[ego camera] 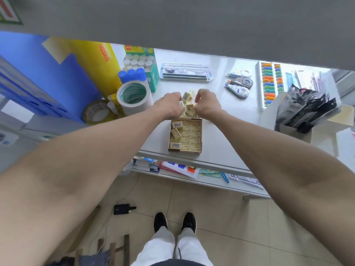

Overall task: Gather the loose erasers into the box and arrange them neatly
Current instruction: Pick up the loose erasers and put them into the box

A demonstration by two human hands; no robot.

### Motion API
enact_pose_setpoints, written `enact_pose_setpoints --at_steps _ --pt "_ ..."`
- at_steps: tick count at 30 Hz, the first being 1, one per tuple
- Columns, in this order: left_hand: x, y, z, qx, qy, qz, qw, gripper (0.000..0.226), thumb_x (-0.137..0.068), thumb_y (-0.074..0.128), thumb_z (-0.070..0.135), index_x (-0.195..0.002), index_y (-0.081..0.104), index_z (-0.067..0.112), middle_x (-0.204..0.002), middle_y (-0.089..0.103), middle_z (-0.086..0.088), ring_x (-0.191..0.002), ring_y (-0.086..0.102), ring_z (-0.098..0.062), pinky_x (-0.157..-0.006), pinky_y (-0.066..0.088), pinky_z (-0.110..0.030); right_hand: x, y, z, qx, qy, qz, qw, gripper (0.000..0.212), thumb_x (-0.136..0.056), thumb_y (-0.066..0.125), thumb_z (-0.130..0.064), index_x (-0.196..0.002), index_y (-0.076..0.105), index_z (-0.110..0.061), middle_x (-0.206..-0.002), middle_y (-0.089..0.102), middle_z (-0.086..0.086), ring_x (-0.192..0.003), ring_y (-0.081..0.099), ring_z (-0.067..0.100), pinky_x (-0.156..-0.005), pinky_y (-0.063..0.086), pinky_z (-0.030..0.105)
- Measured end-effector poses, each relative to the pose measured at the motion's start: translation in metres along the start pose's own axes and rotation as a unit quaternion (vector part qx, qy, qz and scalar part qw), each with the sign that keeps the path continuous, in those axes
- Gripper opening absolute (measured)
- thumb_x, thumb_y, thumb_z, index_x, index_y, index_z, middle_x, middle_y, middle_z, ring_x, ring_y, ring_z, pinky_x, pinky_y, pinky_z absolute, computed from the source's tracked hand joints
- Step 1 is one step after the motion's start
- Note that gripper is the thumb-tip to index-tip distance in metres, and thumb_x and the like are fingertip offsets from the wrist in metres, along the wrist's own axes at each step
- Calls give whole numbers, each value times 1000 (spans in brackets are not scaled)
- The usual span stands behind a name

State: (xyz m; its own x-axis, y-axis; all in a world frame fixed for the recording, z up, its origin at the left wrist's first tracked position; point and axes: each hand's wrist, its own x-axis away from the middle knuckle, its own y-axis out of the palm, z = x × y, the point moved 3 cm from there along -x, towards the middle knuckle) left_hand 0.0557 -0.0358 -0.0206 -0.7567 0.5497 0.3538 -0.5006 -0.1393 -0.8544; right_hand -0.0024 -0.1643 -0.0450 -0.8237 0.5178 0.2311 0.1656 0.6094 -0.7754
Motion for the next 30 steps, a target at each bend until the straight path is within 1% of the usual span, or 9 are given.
enact_pose_setpoints --at_steps 2,5,9,13,17,21,24,26,30 --pt "2 1 -5 3 -6 -7 1000 50 -84 47 14 -134 49 18 -131 56 -6 -112 56 -27 -96 48 -43 0 1 6 3 29 -4 1000 28 -85 66 -15 -110 53 -10 -103 54 6 -92 57 26 -80 52 39" --pt "6 2 -12 5 -12 -17 1000 53 -83 46 12 -136 47 18 -134 54 -6 -117 54 -27 -99 46 -43 -2 0 8 31 48 -10 998 14 -89 60 -16 -99 58 -7 -109 60 15 -88 62 32 -68 48 34" --pt "11 1 -22 12 -20 -10 1000 54 -84 45 12 -137 46 19 -136 52 -5 -119 52 -26 -100 45 -43 1 -6 8 47 69 -6 997 30 -94 57 -18 -121 51 -5 -127 50 16 -105 60 35 -85 52 41" --pt "18 7 -29 14 -17 -6 1000 50 -88 45 17 -138 44 20 -134 54 -5 -116 54 -28 -96 46 -41 9 -9 13 48 72 49 995 32 -95 59 -20 -122 51 -6 -124 55 14 -111 58 33 -82 44 36" --pt "24 13 -37 6 -21 0 1000 49 -88 45 16 -138 44 17 -134 55 -8 -118 53 -30 -97 45 -41 25 -16 1 -56 24 123 991 25 -94 65 -22 -110 63 -2 -109 66 15 -97 64 29 -83 53 37" --pt "30 14 -47 18 -32 4 999 50 -88 46 15 -138 43 13 -134 54 -11 -118 53 -33 -100 45 -43 37 -5 -18 -128 -35 -8 991 21 -79 82 -20 -86 74 -2 -85 73 15 -72 67 20 -68 61 32" --pt "35 16 -52 21 -31 -2 999 52 -85 47 15 -138 43 15 -133 55 -11 -117 53 -33 -100 45 -44 44 11 -21 -158 11 -108 981 12 -77 82 -5 -80 72 1 -88 73 21 -77 73 28 -65 62 31" --pt "37 18 -55 27 -34 -11 999 53 -84 47 16 -137 43 16 -131 55 -10 -116 54 -32 -99 46 -45 47 17 -25 -183 31 -122 975 9 -78 79 3 -81 71 5 -91 71 25 -76 74 31 -63 63 31" --pt "34 16 -57 38 -46 -6 998 53 -85 48 15 -138 43 15 -131 55 -12 -116 54 -32 -99 47 -46 42 13 -31 -86 2 -111 990 13 -77 77 2 -87 74 10 -85 72 23 -66 72 30 -65 63 40"
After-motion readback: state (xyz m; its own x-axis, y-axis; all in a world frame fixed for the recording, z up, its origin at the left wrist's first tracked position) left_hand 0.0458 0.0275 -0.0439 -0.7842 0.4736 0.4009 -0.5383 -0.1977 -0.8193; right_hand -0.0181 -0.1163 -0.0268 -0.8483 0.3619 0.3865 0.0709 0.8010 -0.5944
